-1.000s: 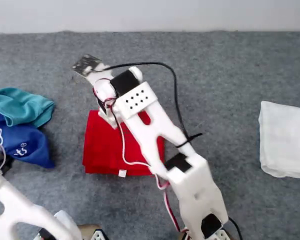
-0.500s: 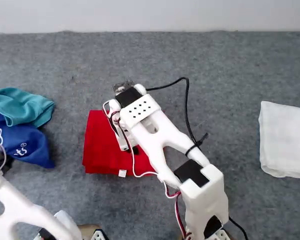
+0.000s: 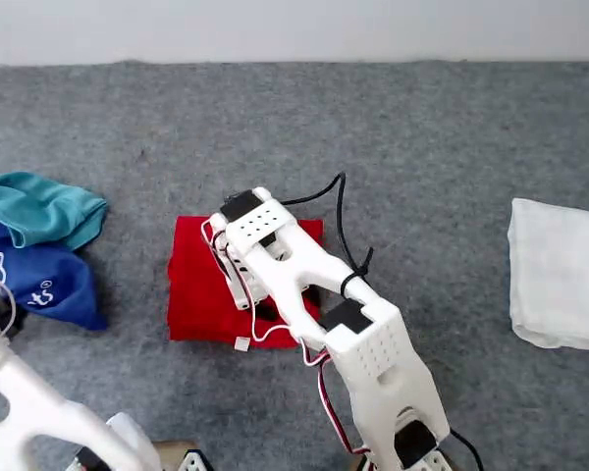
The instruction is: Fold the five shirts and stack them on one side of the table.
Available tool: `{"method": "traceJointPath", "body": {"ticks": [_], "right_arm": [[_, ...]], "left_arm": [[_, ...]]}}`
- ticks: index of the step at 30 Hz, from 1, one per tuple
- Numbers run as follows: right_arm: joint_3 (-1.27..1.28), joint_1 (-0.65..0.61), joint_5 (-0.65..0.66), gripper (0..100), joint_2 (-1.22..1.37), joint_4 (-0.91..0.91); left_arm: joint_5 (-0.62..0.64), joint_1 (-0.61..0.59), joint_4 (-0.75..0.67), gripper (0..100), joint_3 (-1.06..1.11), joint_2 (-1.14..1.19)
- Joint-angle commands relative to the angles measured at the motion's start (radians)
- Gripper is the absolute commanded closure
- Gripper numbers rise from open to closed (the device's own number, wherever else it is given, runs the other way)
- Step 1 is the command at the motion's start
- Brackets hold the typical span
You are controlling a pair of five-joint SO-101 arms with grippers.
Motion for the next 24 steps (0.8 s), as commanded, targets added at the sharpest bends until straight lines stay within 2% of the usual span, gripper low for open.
{"method": "traceJointPath", "body": {"ticks": [1, 2, 4, 7, 10, 13, 19, 22, 24], "right_arm": [[-0.055, 0.082, 0.097, 96.5, 0.038, 0.038], [-0.074, 0.102, 0.112, 94.9, 0.036, 0.062], [-0.114, 0.139, 0.132, 98.9, 0.036, 0.113], [-0.14, 0.194, 0.186, 99.1, 0.018, 0.156], [-0.138, 0.265, 0.347, 98.9, -0.073, 0.151], [-0.138, 0.337, 0.611, 98.9, -0.162, 0.15], [-0.143, 0.516, 1.309, 98.9, -0.208, 0.13], [-0.143, 0.601, 1.671, 98.9, -0.199, -0.005], [-0.143, 0.631, 1.855, 98.9, -0.189, -0.14]], "left_arm": [[0.003, -0.008, -0.002, 99, -0.012, -0.021], [0.003, -0.008, -0.002, 99, -0.012, -0.021], [0.003, -0.005, -0.002, 99, -0.012, -0.021], [0.003, -0.003, -0.002, 99, -0.013, -0.021], [0.003, -0.003, -0.002, 99, -0.013, -0.021], [0.002, -0.003, -0.003, 99, -0.013, -0.021], [0.002, -0.003, -0.032, 99, -0.013, -0.021], [0.002, -0.002, -0.046, 99, -0.013, -0.021], [0.002, -0.002, -0.046, 99, -0.013, -0.021]]}}
